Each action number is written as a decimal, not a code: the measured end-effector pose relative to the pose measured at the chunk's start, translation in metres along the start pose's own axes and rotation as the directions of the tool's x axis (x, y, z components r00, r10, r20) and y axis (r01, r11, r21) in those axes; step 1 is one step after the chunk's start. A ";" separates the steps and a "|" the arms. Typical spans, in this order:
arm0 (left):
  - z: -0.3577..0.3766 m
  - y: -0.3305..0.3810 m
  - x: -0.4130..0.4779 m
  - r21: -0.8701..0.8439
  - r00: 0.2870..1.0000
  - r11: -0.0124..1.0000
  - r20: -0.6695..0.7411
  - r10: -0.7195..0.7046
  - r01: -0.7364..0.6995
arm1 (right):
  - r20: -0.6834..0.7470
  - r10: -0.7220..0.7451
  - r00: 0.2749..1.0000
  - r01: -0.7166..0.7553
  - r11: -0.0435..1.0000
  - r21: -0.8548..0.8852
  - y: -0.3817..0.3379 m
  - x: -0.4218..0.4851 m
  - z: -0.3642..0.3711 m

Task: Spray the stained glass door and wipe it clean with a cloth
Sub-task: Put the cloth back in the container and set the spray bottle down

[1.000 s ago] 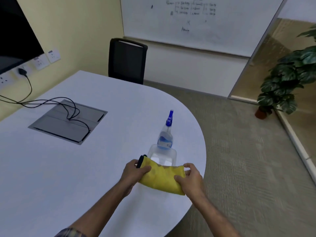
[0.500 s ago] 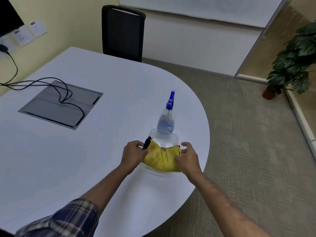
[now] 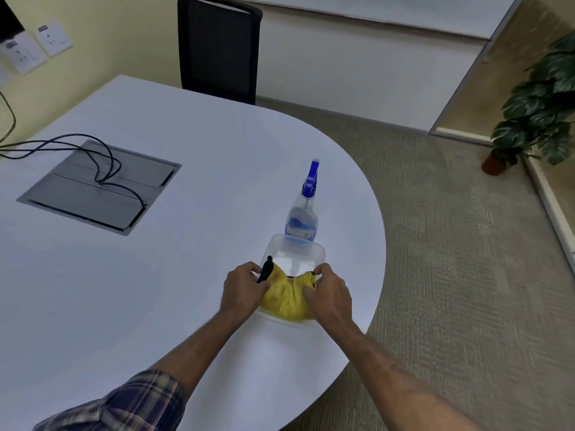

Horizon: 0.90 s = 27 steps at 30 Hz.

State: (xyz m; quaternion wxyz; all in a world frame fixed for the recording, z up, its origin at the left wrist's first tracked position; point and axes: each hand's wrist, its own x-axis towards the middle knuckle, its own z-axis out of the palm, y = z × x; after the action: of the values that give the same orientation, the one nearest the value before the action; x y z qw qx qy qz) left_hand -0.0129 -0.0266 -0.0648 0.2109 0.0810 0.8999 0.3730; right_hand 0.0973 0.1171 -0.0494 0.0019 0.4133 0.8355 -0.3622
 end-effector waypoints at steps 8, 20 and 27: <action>0.013 -0.010 0.005 0.066 0.997 0.996 -0.039 0.069 -0.066 | -0.022 -0.081 0.996 0.079 0.993 -0.092 -0.001 0.014 0.016; 0.029 -0.015 -0.002 0.135 0.978 0.976 -0.101 0.184 -0.169 | 0.016 -0.222 0.975 0.218 0.933 -0.285 0.004 0.022 0.033; 0.030 -0.021 -0.003 0.222 0.958 0.940 -0.058 0.279 -0.260 | 0.031 -0.259 0.965 0.257 0.921 -0.293 0.010 0.022 0.038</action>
State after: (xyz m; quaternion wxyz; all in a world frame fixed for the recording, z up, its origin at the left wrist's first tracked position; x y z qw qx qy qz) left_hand 0.0035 -0.0230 -0.0973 0.1078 0.2090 0.9234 0.3034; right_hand 0.0786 0.1133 -0.0902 0.0122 0.2963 0.9271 -0.2291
